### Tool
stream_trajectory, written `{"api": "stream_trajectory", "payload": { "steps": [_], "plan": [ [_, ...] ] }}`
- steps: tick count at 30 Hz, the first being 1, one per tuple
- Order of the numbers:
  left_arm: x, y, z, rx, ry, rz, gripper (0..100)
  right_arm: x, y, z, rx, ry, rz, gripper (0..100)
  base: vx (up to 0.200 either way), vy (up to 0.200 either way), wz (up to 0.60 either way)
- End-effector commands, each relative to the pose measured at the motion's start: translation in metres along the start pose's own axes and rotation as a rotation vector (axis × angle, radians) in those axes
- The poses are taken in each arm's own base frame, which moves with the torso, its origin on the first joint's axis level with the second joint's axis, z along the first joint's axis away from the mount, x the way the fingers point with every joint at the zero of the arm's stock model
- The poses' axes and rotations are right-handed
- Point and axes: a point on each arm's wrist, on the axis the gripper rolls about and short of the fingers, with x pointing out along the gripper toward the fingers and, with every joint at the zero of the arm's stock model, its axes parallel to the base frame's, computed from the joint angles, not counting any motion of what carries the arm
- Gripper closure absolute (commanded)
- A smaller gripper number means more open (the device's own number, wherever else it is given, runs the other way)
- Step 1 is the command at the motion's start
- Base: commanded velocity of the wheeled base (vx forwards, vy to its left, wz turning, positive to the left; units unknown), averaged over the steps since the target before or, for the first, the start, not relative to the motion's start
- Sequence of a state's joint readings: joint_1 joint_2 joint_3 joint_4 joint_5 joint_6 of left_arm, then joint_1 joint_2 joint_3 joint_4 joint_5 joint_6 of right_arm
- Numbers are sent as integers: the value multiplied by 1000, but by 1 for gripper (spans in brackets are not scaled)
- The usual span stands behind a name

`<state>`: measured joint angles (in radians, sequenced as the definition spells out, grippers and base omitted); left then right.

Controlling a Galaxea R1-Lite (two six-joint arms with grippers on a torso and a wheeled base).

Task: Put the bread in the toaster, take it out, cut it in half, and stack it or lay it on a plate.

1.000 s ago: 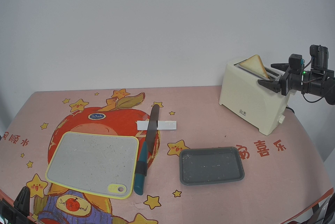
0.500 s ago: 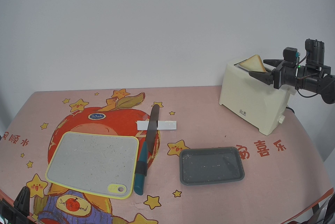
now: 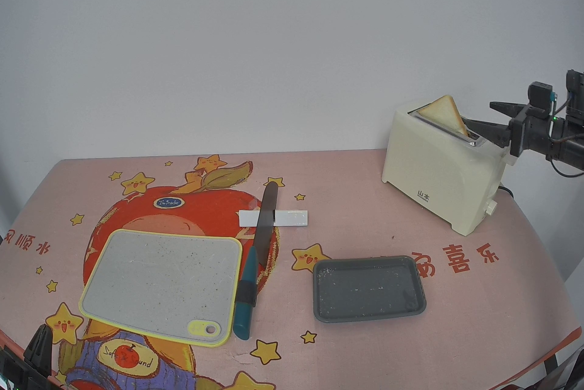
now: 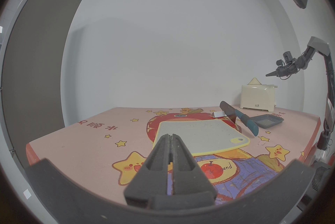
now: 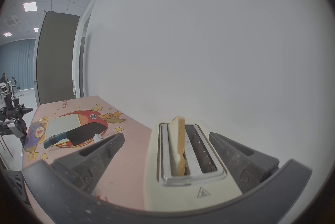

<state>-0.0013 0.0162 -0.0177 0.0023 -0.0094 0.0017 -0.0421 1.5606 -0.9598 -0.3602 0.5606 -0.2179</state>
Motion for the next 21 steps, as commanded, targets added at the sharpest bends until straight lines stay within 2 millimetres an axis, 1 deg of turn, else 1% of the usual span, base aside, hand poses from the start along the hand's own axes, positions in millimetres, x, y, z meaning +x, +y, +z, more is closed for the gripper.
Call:
{"api": "stream_trajectory", "payload": {
  "steps": [1,7,8,10,12,13,15,18,21],
  "plan": [
    [0,0,-5,0,2,0,100,-45,13,0,1,-32,-53,0,0,0,0],
    [0,0,-5,0,2,0,100,-65,27,-7,96,-36,-68,0,0,0,0],
    [0,0,-5,0,2,0,100,-73,30,-10,126,-39,-89,0,0,0,0],
    [0,0,-5,-3,1,0,100,-81,28,-12,124,-45,-152,0,0,0,0],
    [0,0,-5,-3,2,0,100,-85,32,-15,126,-41,-176,0,0,0,0],
    [0,0,-5,-2,1,0,100,-92,38,-17,129,-44,-197,0,0,0,0],
    [0,0,-5,4,1,-3,100,-99,45,-18,138,-49,-203,0,0,0,0],
    [0,0,-5,3,1,-3,100,-105,49,-22,184,-53,-208,0,0,0,0],
    [0,0,-5,4,1,-3,100,-106,49,-19,237,-79,-207,0,0,0,0]
  ]
}}
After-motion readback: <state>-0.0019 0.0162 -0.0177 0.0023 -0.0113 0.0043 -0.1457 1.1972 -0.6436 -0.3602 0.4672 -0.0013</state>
